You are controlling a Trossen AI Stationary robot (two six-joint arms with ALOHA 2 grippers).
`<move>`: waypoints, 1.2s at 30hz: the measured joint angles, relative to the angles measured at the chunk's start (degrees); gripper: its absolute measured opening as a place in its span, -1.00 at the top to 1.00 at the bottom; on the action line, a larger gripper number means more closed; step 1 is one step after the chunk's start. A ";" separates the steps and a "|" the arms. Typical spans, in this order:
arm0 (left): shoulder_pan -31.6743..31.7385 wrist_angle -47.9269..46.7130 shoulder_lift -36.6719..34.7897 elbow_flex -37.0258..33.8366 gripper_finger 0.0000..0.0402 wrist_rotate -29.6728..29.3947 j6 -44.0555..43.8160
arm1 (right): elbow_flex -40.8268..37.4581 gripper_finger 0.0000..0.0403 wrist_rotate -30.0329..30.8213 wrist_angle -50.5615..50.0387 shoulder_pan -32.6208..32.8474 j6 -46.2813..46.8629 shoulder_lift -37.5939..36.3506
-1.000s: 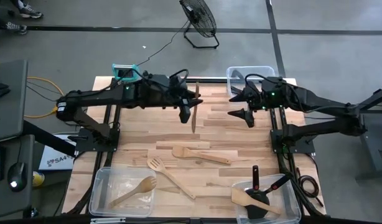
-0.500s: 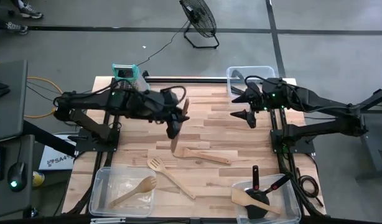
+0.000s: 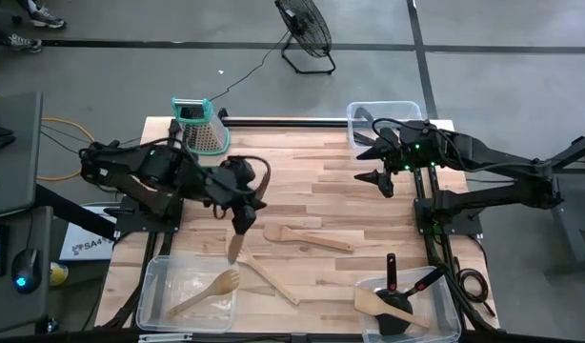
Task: Pick & Place Kitchen Items
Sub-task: Put the light brown serving spoon into the bottom left transparent bin
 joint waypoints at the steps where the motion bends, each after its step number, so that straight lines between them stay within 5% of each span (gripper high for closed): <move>1: -0.65 -1.44 0.04 -0.02 0.53 0.09 -1.54 | 0.00 -0.41 0.00 -0.02 0.00 0.00 0.04; 16: -12.69 -13.80 0.97 -0.86 0.53 1.57 -17.00 | 0.00 -0.41 0.00 0.00 -0.02 -0.02 0.11; 36: -24.64 -10.29 1.03 -22.37 0.53 0.19 -30.09 | -0.02 -0.41 0.00 -1.02 -0.02 -0.02 0.13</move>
